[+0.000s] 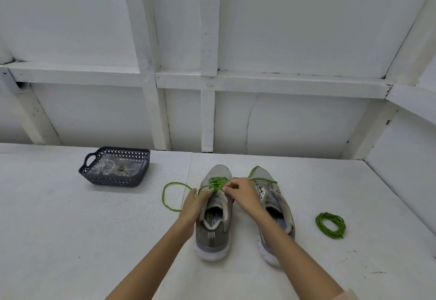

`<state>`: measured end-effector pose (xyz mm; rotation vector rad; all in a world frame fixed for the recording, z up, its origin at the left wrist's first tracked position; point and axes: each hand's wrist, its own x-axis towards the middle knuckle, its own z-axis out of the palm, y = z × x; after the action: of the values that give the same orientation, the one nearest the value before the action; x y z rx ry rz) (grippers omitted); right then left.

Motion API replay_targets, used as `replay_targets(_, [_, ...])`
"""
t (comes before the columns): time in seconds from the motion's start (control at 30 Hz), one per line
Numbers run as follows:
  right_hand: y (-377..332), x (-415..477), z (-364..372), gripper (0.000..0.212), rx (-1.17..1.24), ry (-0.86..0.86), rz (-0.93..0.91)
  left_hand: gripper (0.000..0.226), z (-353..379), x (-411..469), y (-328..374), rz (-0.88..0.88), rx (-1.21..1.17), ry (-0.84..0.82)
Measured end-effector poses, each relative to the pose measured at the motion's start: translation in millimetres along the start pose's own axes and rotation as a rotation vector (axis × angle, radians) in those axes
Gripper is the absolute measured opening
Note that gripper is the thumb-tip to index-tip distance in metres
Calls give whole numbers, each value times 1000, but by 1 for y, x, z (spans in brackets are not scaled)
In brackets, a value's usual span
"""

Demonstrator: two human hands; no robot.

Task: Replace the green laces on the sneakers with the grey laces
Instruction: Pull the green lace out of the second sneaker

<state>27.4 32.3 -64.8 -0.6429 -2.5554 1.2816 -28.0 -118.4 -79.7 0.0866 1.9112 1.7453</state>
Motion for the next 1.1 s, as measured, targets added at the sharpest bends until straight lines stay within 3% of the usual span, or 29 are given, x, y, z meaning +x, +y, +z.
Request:
replay_targets(0.07, [-6,6,-5,8,-62,-40,-9,25,7,-3,-4,163,136,41])
replay_targets(0.1, [-8,9,-7,7,-96,-66,-11,22,9,-5,-7,232,186,26])
replay_targets(0.3, [-25,15,-15,9,-416,-206,-43,39,10,-8,-15,337,275,20])
replay_targets(0.4, [-29,15,-14,9,-504,-245,-51,30,8,-5,-16,361,275,24])
replay_targets(0.5, [-27,19,-17,12,-430,-276,-27,16,10,-6,-16,387,239,25])
replay_targets(0.6, [-27,21,-21,11,-379,-283,-24,22,10,-7,-17,412,243,45])
replay_targets(0.73, [-29,21,-19,10,-414,-253,-51,25,12,-12,-19,401,221,222])
replay_targets(0.83, [-32,20,-16,16,-439,-273,-31,10,14,-11,-19,396,193,230])
replay_targets(1.0, [-31,22,-10,29,-352,-225,28,10,14,-8,-22,398,166,240])
replay_targets(1.1, [-27,24,-11,22,-197,-238,64,14,14,-6,-22,389,171,237])
